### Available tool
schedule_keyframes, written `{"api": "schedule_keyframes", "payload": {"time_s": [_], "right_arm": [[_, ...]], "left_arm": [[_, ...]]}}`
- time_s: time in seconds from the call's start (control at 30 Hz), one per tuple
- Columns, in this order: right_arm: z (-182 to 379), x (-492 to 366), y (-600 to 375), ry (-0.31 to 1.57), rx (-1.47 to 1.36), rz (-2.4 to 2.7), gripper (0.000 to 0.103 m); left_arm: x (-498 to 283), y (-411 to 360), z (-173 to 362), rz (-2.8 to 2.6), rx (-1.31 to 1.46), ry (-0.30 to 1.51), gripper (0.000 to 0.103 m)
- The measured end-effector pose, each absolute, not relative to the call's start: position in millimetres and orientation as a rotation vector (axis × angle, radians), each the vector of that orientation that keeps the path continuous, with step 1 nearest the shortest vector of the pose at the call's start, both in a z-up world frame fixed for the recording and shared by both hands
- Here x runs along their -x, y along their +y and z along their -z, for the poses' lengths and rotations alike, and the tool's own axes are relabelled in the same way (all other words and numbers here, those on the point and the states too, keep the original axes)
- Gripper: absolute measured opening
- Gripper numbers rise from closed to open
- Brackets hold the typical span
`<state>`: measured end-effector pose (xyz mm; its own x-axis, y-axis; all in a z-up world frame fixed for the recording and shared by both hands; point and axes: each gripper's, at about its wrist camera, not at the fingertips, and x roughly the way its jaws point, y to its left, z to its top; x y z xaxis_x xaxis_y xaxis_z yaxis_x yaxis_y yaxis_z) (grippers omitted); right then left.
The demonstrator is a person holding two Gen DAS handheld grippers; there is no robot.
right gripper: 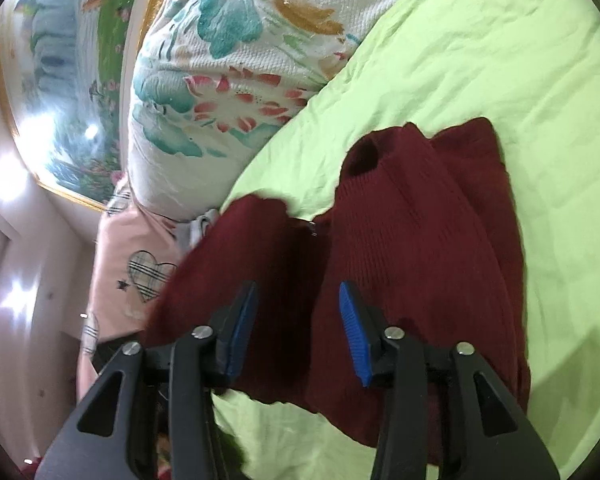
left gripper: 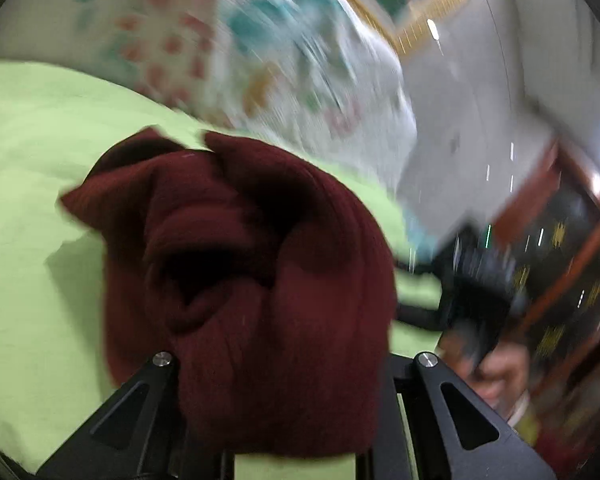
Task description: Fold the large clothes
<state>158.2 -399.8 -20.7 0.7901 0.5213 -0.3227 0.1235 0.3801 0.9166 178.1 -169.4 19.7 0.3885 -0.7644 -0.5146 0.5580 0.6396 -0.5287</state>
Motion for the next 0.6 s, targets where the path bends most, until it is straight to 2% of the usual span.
{"api": "schedule_keyframes", "payload": {"time_s": [0.07,0.2,0.27,0.43,0.6], "right_arm": [[21.2,-163.1,-402.3,0.67,-1.158,-0.282,0.063],[17.8,-174.9,-396.7,0.748,-1.067,-0.285,0.071],[17.2,-182.3,-391.2,0.78,-1.041,-0.314,0.08],[20.3,-204.2,-373.8,0.886,-0.978,-0.341,0.08],[15.4,-231.7,-363.9,0.958,-0.893,-0.314,0.08]], "left_arm": [[-167.9,-201.4,-7.0,0.848,0.152,0.815,0.013],[-154.3,-219.4,6.6,0.814,0.077,0.803,0.014],[-152.2,-217.1,7.7,0.809,0.067,0.798,0.014],[-147.2,-213.3,6.9,0.808,0.052,0.786,0.014],[-129.0,-225.8,3.1,0.799,-0.081,0.74,0.015]]}}
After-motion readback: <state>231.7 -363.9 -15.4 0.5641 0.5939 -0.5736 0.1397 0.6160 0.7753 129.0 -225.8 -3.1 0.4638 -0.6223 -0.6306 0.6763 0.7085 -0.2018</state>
